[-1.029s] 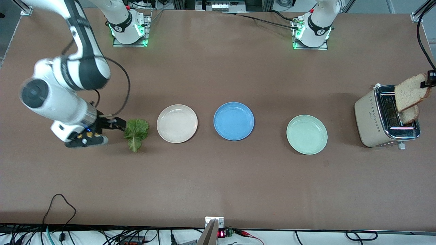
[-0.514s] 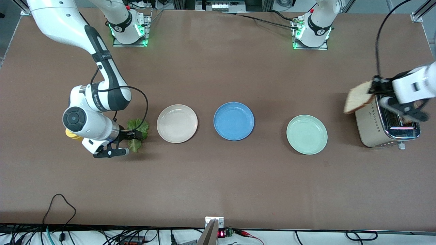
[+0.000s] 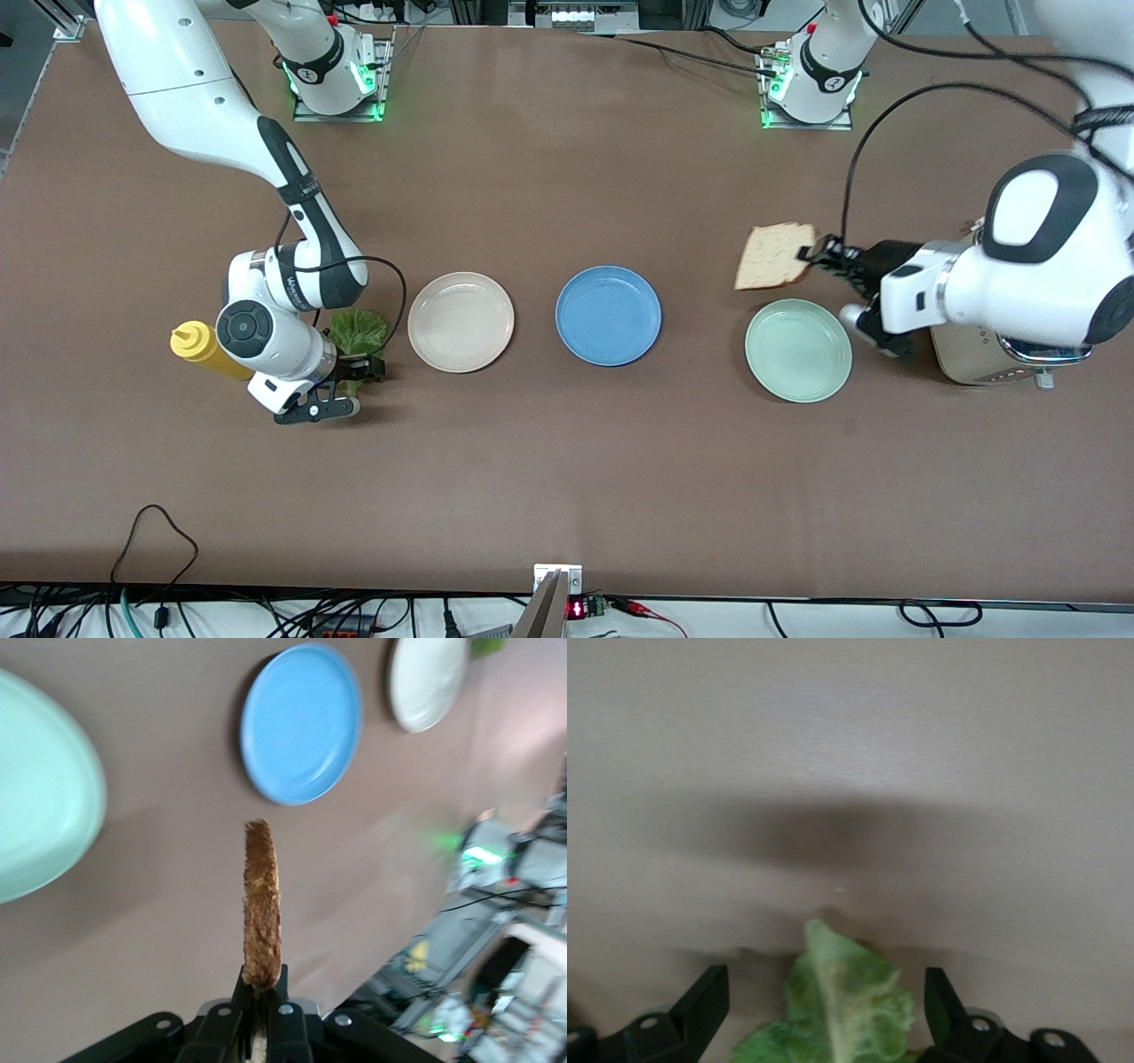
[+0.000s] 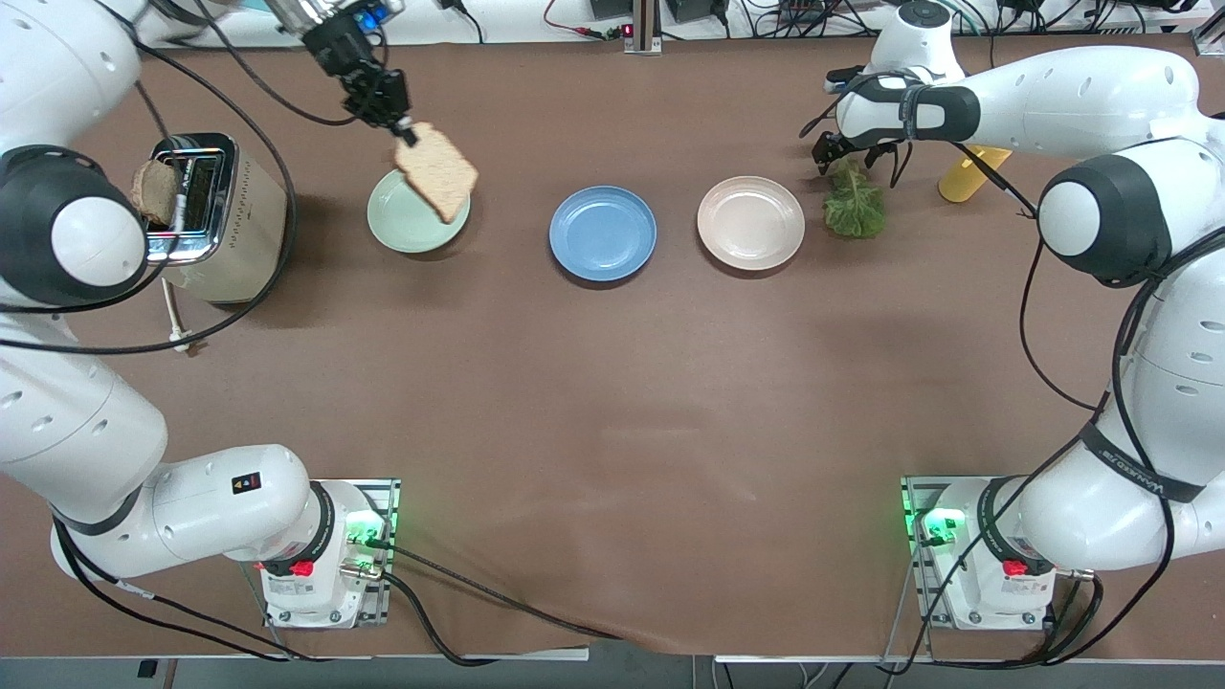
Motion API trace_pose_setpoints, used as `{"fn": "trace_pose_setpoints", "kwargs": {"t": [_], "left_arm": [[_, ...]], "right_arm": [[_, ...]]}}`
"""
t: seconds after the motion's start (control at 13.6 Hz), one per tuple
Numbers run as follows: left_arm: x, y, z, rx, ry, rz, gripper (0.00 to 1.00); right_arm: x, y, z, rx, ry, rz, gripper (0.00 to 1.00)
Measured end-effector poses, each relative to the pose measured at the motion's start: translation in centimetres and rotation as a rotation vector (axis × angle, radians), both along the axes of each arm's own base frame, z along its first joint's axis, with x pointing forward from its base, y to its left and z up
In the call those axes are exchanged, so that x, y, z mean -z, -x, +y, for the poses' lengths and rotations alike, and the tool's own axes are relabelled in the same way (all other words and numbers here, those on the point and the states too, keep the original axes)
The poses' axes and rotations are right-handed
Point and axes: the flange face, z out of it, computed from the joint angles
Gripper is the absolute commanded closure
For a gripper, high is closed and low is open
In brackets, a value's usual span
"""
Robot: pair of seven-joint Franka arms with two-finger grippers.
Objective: Make sandwich in blue plate with both arms
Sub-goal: 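Lower the bread onto the blue plate with the left gripper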
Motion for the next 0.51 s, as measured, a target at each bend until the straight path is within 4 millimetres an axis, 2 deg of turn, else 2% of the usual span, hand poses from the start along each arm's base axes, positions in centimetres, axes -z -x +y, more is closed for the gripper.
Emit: {"fn": "trace_pose_setpoints", "kwargs": {"t": [0.07, 0.22, 0.37, 0.51], "left_arm": [[1.7, -0.7, -0.9, -0.039, 0.063, 0.018, 1.0], [5.5, -2.0, -3.7, -0.108, 0.144, 0.028, 1.0], [8.7, -2.5, -8.2, -0.16, 0.181, 0.007, 1.0], [11.1, -2.2, -11.9, -0.188, 0.225, -0.009, 1.0]], "right_arm": [[0.0, -0.1, -0.3, -0.003, 0.003, -0.001, 0.45], [-0.2, -0.3, -0.6, -0.013, 0.002, -0.005, 0.66], [-0.1, -0.2, -0.6, -0.016, 0.004, 0.005, 0.78], [0.0, 0.0, -0.7, -0.016, 0.008, 0.021, 0.96]]}}
